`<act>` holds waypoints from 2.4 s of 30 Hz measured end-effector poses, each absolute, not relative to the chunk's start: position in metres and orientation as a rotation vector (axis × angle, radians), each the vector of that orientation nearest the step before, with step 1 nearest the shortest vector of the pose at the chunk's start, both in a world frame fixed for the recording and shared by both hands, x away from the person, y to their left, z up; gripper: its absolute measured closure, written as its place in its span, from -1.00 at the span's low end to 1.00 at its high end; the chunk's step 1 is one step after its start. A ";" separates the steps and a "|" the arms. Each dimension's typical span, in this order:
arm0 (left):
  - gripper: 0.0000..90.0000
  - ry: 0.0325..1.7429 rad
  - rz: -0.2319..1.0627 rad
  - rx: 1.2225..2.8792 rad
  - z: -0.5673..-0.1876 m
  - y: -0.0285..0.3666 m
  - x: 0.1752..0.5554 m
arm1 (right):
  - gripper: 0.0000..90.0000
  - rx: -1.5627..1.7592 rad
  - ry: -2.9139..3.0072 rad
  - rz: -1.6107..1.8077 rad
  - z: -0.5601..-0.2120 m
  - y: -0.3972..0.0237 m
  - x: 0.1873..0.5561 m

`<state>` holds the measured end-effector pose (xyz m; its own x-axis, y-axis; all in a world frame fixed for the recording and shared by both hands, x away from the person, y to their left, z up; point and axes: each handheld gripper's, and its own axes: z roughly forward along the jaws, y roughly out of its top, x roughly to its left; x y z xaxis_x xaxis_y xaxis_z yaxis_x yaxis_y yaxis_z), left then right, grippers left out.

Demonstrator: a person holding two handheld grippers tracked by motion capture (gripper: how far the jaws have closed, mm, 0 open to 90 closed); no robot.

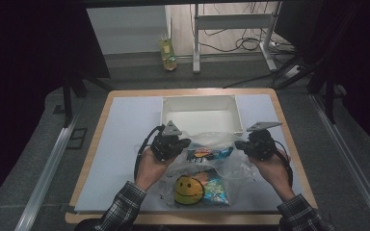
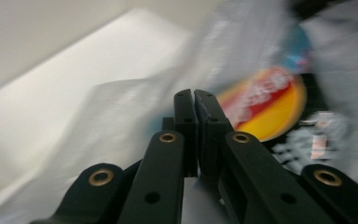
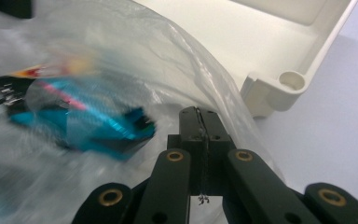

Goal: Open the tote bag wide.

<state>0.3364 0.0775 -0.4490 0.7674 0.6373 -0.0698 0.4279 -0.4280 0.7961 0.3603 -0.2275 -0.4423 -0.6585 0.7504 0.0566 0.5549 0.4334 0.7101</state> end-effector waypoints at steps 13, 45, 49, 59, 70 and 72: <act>0.95 0.986 0.417 2.264 -0.491 0.079 0.365 | 0.98 1.203 2.519 0.950 -0.478 -0.218 0.376; 0.90 0.863 0.283 2.299 -0.480 0.070 0.317 | 0.97 1.095 2.629 0.941 -0.488 -0.226 0.336; 0.92 0.926 0.370 2.333 -0.493 0.065 0.332 | 0.98 1.124 2.618 0.930 -0.491 -0.226 0.348; 0.98 1.027 0.546 2.390 -0.524 0.073 0.350 | 0.99 1.212 2.608 0.889 -0.511 -0.235 0.365; 0.98 1.130 0.451 2.362 -0.523 0.121 0.330 | 0.99 1.239 2.580 0.835 -0.507 -0.263 0.349; 0.98 1.142 0.479 2.365 -0.524 0.127 0.325 | 0.99 1.250 2.573 0.847 -0.508 -0.270 0.343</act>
